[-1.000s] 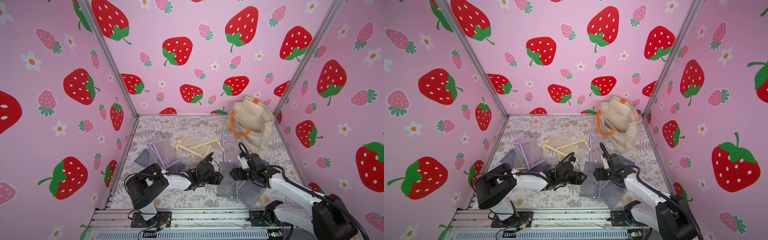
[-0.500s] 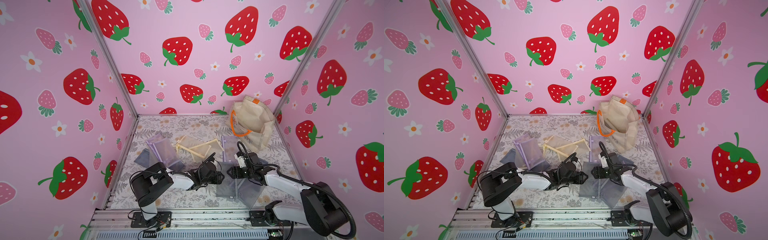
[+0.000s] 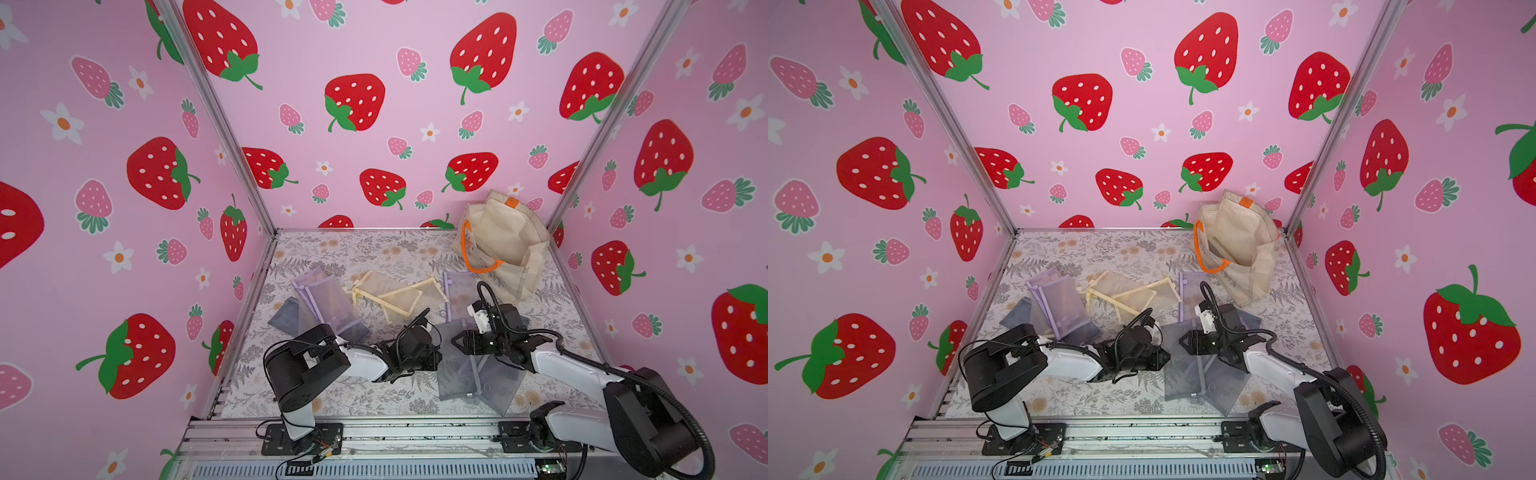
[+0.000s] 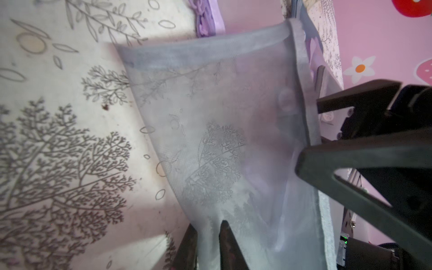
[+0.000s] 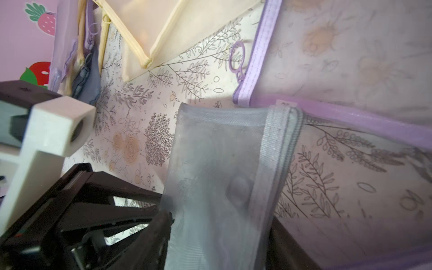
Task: Put the pencil pouch into the canvas bag
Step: Pick up the pencil pouch, then place the pencil pouch in the canvas bag.
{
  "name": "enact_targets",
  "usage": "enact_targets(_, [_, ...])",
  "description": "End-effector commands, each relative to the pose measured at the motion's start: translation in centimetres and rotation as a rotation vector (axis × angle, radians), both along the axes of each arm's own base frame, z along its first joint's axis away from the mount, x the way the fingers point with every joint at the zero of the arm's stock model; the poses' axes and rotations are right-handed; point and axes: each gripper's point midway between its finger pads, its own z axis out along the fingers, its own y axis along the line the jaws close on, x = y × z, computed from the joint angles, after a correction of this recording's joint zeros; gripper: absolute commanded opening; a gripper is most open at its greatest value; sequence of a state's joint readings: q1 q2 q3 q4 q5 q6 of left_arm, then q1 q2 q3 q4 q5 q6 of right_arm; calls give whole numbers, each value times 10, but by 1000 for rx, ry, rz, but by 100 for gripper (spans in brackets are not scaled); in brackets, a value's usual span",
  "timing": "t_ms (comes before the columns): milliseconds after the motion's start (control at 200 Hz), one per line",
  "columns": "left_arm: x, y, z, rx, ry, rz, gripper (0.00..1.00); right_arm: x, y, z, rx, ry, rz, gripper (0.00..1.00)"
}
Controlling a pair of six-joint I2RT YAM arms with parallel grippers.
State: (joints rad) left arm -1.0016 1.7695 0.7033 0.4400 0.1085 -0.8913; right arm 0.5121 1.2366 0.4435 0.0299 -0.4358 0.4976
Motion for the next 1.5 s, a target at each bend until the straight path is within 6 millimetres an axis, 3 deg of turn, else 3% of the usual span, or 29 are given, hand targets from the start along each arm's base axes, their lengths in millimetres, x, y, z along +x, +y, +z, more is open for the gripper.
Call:
enact_targets(0, [1,-3,9,-30,-30,-6,18,-8,4,2,36,18,26,56])
enact_targets(90, [2,-4,16,-49,-47,-3,16,-10,4,-1,35,30,32,53])
enact_targets(380, [4,-2,33,-65,-94,-7,15,-7,9,15,54,2,55,11])
enact_targets(490, [5,2,40,-47,-122,-13,25,-4,12,33,71,-35,71,2])
enact_targets(540, [5,7,44,-25,-136,-11,33,-3,13,47,78,-64,82,0])
enact_targets(685, [7,24,58,46,-195,-8,70,2,9,96,49,-180,109,0])
enact_targets(911, [12,52,83,122,-276,11,100,19,-3,179,-86,-379,153,0])
enact_targets(1076, [14,70,94,183,-311,21,99,48,-4,240,-191,-525,174,0])
enact_targets(1221, [14,82,101,197,-327,28,99,86,-9,293,-329,-658,177,0])
enact_targets(1496, [18,98,103,188,-319,54,99,170,-43,362,-586,-891,101,0])
